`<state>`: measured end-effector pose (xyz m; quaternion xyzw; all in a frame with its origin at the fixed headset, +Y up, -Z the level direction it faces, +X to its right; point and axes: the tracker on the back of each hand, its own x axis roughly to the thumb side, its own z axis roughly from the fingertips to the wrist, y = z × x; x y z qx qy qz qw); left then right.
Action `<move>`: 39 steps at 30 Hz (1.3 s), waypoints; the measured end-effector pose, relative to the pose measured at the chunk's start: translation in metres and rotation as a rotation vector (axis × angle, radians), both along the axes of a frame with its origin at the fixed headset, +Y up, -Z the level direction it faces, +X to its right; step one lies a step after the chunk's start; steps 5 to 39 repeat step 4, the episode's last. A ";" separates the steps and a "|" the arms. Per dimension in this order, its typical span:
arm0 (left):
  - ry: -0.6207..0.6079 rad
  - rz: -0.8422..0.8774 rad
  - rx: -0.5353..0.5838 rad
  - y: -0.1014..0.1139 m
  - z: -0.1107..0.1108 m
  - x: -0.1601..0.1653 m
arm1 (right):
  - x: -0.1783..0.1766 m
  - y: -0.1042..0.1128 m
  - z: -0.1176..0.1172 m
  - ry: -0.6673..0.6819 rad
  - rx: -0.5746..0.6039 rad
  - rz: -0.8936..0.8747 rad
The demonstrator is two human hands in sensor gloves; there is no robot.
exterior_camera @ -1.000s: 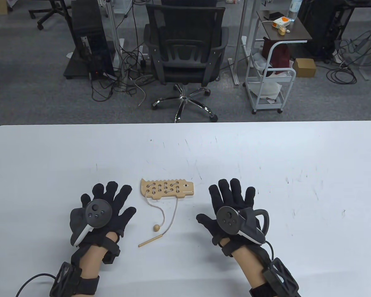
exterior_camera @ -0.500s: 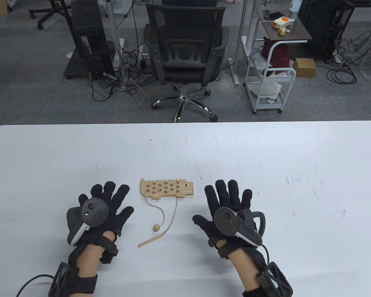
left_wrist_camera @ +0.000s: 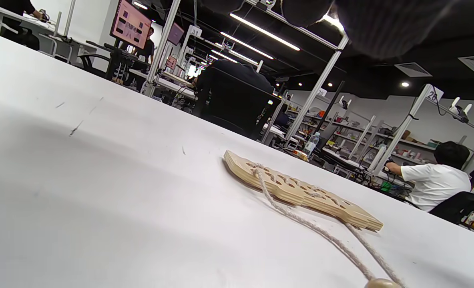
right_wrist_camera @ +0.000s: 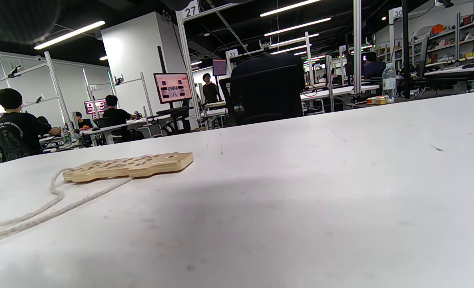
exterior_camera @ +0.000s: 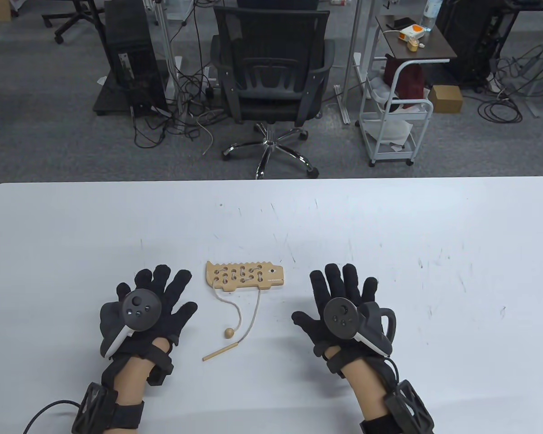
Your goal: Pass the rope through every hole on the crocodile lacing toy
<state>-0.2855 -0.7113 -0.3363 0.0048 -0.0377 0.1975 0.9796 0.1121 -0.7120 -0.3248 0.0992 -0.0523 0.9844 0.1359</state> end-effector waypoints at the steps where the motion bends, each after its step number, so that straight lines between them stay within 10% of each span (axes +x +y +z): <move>1: 0.002 0.005 0.005 0.000 0.001 -0.001 | 0.000 -0.001 0.000 0.002 -0.001 -0.004; 39: 0.003 0.010 0.010 0.001 0.001 -0.001 | -0.002 -0.001 0.000 0.009 -0.004 0.001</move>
